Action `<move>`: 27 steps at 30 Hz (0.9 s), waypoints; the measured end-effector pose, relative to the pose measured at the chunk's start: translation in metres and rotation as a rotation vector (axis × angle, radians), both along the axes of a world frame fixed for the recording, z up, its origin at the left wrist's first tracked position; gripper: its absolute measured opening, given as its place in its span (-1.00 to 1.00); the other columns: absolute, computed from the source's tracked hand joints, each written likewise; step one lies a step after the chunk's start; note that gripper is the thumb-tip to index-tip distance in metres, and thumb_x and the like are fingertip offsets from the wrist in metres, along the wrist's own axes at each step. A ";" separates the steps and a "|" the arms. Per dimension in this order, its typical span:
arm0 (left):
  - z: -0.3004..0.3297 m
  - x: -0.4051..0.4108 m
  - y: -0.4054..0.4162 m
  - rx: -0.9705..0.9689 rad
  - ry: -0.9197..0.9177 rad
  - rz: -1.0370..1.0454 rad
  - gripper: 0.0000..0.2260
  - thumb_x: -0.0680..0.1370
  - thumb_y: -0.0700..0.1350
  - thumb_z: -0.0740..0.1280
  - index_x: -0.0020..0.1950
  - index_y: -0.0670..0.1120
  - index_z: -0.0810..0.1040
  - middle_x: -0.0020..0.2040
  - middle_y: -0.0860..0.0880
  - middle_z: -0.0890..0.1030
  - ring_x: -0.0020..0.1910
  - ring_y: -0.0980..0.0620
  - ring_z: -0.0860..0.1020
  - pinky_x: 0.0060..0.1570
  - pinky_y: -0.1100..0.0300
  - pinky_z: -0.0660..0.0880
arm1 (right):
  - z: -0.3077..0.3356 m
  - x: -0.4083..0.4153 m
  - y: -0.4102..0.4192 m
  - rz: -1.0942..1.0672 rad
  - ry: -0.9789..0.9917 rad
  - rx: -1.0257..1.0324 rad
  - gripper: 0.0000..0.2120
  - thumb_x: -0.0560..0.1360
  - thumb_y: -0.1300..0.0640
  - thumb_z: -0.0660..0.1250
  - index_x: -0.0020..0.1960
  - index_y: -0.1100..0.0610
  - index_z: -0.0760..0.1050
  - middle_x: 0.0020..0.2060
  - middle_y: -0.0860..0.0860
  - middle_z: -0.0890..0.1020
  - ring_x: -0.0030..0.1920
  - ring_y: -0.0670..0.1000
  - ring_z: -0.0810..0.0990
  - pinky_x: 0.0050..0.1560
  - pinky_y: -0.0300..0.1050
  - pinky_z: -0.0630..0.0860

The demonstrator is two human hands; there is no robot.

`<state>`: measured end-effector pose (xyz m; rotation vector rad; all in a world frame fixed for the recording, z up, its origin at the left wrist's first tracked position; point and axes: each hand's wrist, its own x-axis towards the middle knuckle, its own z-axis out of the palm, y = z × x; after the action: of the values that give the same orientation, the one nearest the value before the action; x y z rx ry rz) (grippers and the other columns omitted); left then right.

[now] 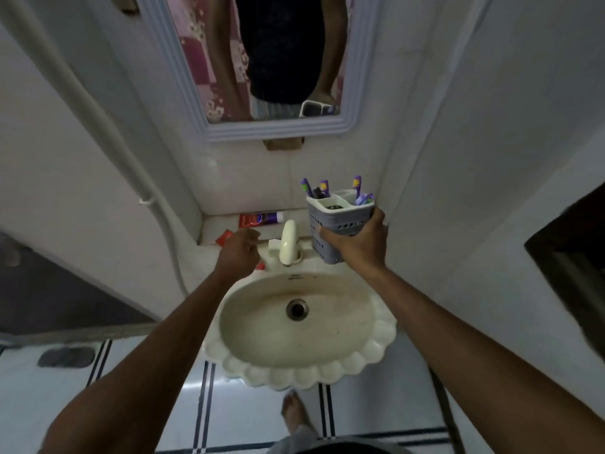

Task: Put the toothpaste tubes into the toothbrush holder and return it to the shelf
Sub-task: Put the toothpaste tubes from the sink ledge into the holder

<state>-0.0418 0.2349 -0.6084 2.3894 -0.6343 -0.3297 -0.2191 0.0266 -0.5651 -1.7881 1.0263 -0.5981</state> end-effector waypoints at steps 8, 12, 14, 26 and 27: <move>-0.054 0.063 0.010 0.627 -0.255 -0.471 -0.40 0.50 -0.27 0.49 0.53 -0.01 0.50 0.50 -0.07 0.52 0.45 -0.14 0.47 0.41 -0.07 0.47 | -0.074 0.021 0.010 -0.115 0.095 0.008 0.17 0.09 -0.30 0.79 0.53 0.07 0.35 0.42 0.02 0.60 0.41 0.13 0.65 0.32 0.16 0.67; -0.066 0.071 0.002 0.807 -0.542 -0.638 -0.43 0.55 -0.16 0.46 0.56 0.00 0.43 0.53 -0.05 0.43 0.47 -0.11 0.40 0.43 -0.06 0.37 | -0.093 0.031 0.007 -0.132 0.108 0.015 0.13 0.16 -0.13 0.86 0.51 0.14 0.31 0.42 0.08 0.56 0.39 0.14 0.63 0.27 -0.02 0.65; -0.072 0.073 0.003 0.813 -0.638 -0.625 -0.44 0.56 -0.14 0.44 0.56 -0.03 0.41 0.49 -0.07 0.48 0.43 -0.11 0.45 0.37 -0.03 0.38 | -0.103 0.030 0.010 -0.136 0.100 0.025 0.12 0.18 -0.07 0.87 0.49 0.17 0.27 0.41 0.11 0.56 0.36 0.15 0.65 0.21 -0.10 0.61; 0.048 0.051 -0.020 -0.169 0.263 -0.136 -0.67 0.68 0.07 0.37 0.41 0.01 0.47 0.07 -0.06 0.69 -0.25 0.06 0.75 -0.35 0.26 0.63 | -0.102 0.006 0.019 -0.043 0.198 0.113 0.29 0.15 -0.49 0.72 0.59 -0.01 0.11 0.47 -0.04 0.52 0.35 0.06 0.64 0.26 0.09 0.67; 0.063 0.046 -0.033 -0.162 0.226 -0.231 -0.66 0.68 -0.02 0.39 0.45 0.00 0.48 0.14 -0.03 0.68 -0.20 0.11 0.75 -0.29 0.28 0.65 | -0.102 0.005 0.017 -0.037 0.188 0.115 0.27 0.16 -0.48 0.72 0.58 -0.01 0.13 0.44 -0.06 0.55 0.33 0.05 0.66 0.24 0.08 0.68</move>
<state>0.0047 0.2022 -0.5456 2.0903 -0.7996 -0.6141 -0.2146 0.0437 -0.6671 -1.7507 1.1989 -0.3898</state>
